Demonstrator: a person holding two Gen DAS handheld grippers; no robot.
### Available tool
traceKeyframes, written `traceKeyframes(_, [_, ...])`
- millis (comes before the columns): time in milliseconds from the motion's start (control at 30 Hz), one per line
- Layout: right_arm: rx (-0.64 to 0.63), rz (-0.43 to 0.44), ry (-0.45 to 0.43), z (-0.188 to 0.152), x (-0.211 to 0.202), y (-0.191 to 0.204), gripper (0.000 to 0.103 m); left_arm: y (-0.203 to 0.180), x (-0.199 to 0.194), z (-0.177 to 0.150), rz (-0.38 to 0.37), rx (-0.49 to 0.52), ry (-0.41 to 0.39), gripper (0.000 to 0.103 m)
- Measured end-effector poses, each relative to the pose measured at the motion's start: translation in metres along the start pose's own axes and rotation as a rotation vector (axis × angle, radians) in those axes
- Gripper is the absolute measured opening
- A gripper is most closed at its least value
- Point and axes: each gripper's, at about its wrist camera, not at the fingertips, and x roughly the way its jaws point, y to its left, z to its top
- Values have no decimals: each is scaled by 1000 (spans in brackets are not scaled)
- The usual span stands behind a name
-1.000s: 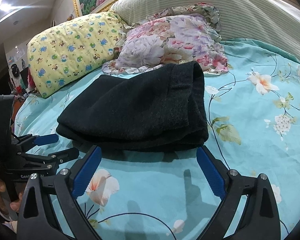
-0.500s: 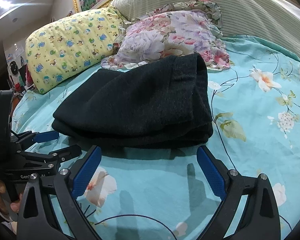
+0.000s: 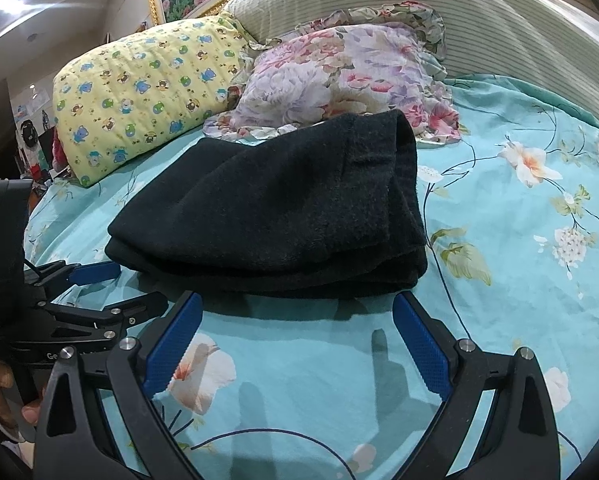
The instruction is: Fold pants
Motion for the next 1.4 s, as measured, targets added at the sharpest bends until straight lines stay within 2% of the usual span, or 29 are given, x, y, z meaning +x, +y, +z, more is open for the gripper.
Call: traceKeyframes(1400, [-3,13,-6,3,-1,7,96,0,-5,5,-4,3,-13,89])
